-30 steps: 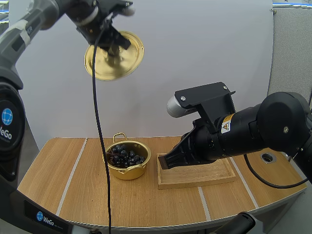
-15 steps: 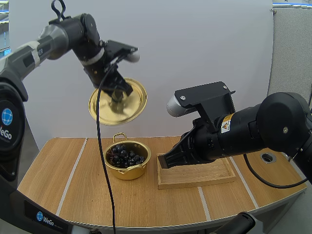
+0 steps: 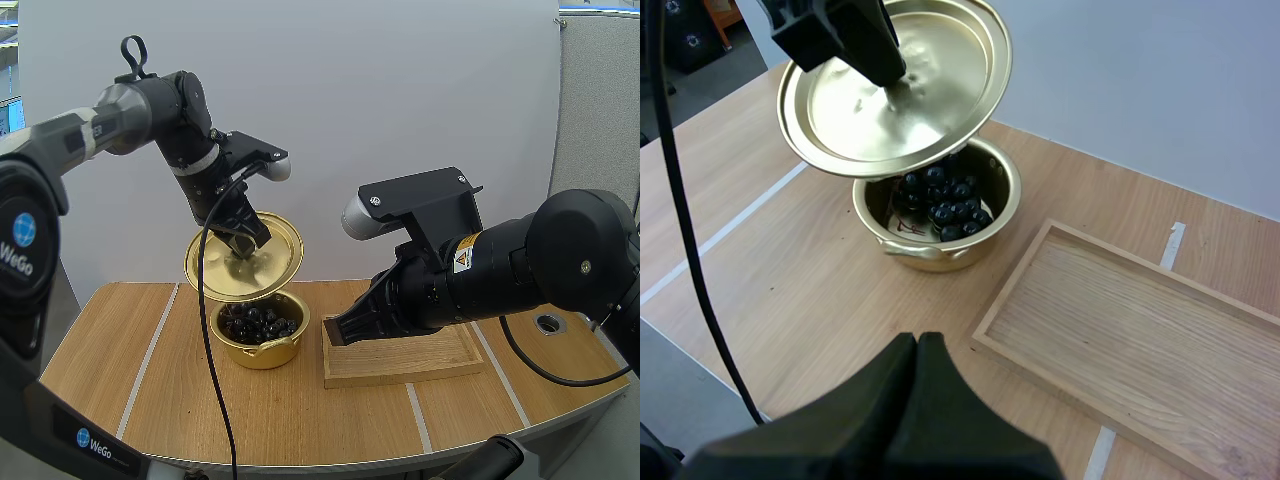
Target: Open the pot, put the grape inside, and close it
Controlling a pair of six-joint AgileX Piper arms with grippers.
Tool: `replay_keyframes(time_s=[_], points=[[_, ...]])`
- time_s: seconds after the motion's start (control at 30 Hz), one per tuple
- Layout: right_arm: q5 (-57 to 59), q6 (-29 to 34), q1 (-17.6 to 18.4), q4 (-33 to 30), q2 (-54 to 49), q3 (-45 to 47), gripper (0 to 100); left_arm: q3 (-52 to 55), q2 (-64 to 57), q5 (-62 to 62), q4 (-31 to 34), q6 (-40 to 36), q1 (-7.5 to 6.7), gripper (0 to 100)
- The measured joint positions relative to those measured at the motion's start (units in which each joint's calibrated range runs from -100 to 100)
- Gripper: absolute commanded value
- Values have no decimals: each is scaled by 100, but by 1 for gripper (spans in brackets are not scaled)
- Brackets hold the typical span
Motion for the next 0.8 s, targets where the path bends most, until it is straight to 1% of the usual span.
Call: replay_keyframes(time_s=[0.5, 0.8], points=[[0, 0, 0, 0, 0, 0, 0, 18, 1293, 0, -13, 110, 0, 0], [18, 0, 0, 0, 0, 0, 0, -63, 1796, -486, -24, 130, 0, 0]])
